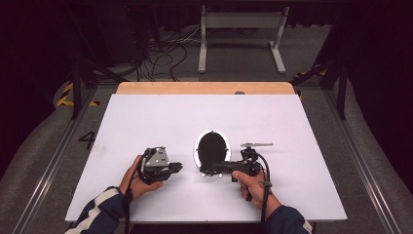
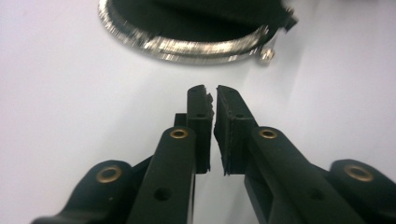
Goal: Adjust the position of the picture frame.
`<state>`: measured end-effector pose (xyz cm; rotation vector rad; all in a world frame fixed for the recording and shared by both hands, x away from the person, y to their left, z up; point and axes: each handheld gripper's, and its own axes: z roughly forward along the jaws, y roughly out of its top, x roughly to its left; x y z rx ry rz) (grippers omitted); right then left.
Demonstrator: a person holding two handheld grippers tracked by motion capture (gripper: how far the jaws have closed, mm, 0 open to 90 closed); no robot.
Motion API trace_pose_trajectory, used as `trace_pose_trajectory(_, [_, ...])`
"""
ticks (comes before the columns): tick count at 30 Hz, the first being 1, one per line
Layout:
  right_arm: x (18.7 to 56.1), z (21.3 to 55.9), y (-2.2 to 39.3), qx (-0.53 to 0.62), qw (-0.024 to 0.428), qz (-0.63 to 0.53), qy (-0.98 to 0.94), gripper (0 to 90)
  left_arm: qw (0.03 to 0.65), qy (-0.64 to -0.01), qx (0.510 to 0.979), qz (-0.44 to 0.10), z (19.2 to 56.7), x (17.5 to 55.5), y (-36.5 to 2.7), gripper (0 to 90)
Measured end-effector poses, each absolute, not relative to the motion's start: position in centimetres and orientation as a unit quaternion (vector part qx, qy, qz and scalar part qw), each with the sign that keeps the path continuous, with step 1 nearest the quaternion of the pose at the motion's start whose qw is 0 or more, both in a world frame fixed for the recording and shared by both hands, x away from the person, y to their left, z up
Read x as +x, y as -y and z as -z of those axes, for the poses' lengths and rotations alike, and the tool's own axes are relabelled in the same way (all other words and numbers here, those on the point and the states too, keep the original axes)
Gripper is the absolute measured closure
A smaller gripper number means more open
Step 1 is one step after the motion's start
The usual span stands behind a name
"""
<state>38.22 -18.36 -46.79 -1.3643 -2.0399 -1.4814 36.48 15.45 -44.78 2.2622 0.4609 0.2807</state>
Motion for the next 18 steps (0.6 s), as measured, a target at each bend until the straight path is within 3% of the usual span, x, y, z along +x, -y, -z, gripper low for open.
trace_pose_trajectory(6, [38.8, 46.8, 18.1, -0.477, 0.144, 0.513, 0.699, 49.7, 0.399, -0.195, 0.889, -0.109, 45.0, 36.1, -17.3, 77.0])
trace_pose_trajectory(15, [39.3, 47.2, 18.1, -0.488, 0.153, 0.520, 0.684, 56.8, 0.408, -0.213, 0.881, -0.108, 44.9, 35.9, -18.5, 70.0])
trace_pose_trajectory(18, [39.3, 47.2, 18.1, -0.484, 0.150, 0.519, 0.688, 57.7, 0.435, -0.219, 0.869, -0.084, 45.0, 36.2, -18.7, 64.4])
